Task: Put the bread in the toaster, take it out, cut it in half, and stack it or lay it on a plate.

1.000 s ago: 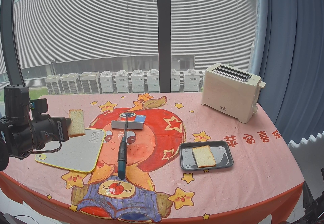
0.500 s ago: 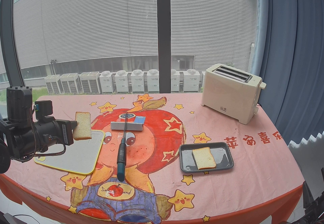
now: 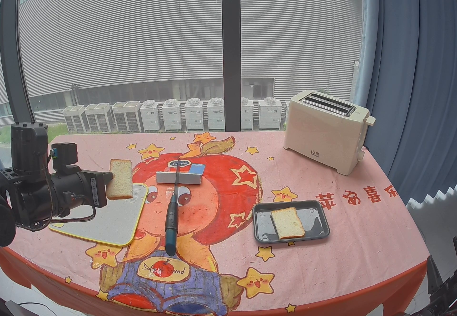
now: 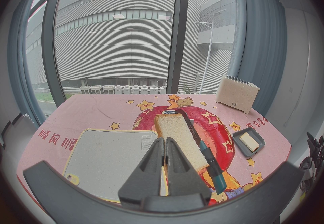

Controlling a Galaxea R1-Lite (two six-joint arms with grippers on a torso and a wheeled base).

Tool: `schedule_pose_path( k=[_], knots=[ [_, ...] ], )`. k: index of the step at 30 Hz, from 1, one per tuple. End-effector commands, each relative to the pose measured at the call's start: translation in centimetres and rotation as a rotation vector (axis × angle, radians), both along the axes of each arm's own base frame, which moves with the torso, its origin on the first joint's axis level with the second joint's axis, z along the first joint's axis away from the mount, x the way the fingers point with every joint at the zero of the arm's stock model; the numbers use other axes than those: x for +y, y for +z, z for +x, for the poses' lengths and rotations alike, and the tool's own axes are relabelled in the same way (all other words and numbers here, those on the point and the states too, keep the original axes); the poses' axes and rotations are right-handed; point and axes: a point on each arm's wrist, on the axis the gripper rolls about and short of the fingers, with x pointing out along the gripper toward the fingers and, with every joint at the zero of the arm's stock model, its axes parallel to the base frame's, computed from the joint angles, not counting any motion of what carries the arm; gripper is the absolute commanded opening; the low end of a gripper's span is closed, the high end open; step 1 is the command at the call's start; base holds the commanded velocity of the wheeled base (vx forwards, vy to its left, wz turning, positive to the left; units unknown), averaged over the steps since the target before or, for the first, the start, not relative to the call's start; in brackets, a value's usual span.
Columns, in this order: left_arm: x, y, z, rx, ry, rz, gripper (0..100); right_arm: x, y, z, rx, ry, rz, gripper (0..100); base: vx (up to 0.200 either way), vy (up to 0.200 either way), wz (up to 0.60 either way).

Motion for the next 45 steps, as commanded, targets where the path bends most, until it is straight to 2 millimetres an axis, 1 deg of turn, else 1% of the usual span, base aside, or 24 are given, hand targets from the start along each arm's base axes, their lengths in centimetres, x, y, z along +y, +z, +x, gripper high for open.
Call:
schedule_pose_path(
  k=[1, 4, 6, 12, 16, 18, 24, 29, 34, 38, 45],
  knots=[
    [-0.2, 0.0, 0.0, 0.001, -0.007, -0.001, 0, 0.0, -0.5, 0.0, 0.005, -0.003, 0.001, 100, 0.0, 0.0, 0.0],
    [-0.2, -0.1, 0.0, 0.004, -0.009, 0.0, 0, 0.0, -0.5, 0.0, 0.005, -0.003, 0.003, 100, 0.0, 0.0, 0.0],
    [-0.3, -0.5, -0.3, 0.018, -0.017, 0.005, 0, 0.0, -0.5, 0.0, 0.006, -0.001, 0.003, 100, 0.0, 0.0, 0.0],
    [-1.0, -0.5, -0.6, 0.016, -0.051, 0.002, 0, 0.0, -0.5, 0.0, 0.003, -0.001, 0.003, 100, 0.0, 0.0, 0.0],
    [-1.8, -0.6, -0.6, -0.009, -0.086, -0.005, 0, 0.0, -0.5, 0.0, 0.005, 0.0, 0.003, 100, 0.0, 0.0, 0.0],
    [-2.0, -0.4, -0.5, -0.035, -0.093, -0.015, 0, 0.0, -0.5, 0.0, 0.003, 0.0, 0.001, 100, 0.0, 0.0, 0.0],
    [-2.1, 0.1, -0.3, -0.067, -0.093, -0.025, 0, 0.0, -0.5, 0.0, 0.003, -0.001, 0.0, 100, 0.0, 0.0, 0.0],
    [-2.2, 0.1, -0.4, -0.07, -0.101, -0.026, 0, 0.0, -0.5, 0.0, 0.003, -0.001, 0.0, 100, 0.0, 0.0, 0.0],
    [-2.7, 0.2, -0.6, -0.099, -0.127, -0.037, 0, 0.0, -0.5, 0.0, 0.003, -0.001, 0.0, 100, 0.0, 0.0, 0.0],
    [-2.7, 0.0, -0.7, -0.095, -0.129, -0.034, 0, 0.0, -0.5, 0.0, 0.003, -0.001, 0.0, 100, 0.0, 0.0, 0.0],
    [-2.7, 0.8, -0.5, -0.12, -0.119, -0.047, 0, 0.0, -0.5, 0.0, 0.005, -0.001, 0.001, 100, 0.0, 0.0, 0.0]
  ],
)
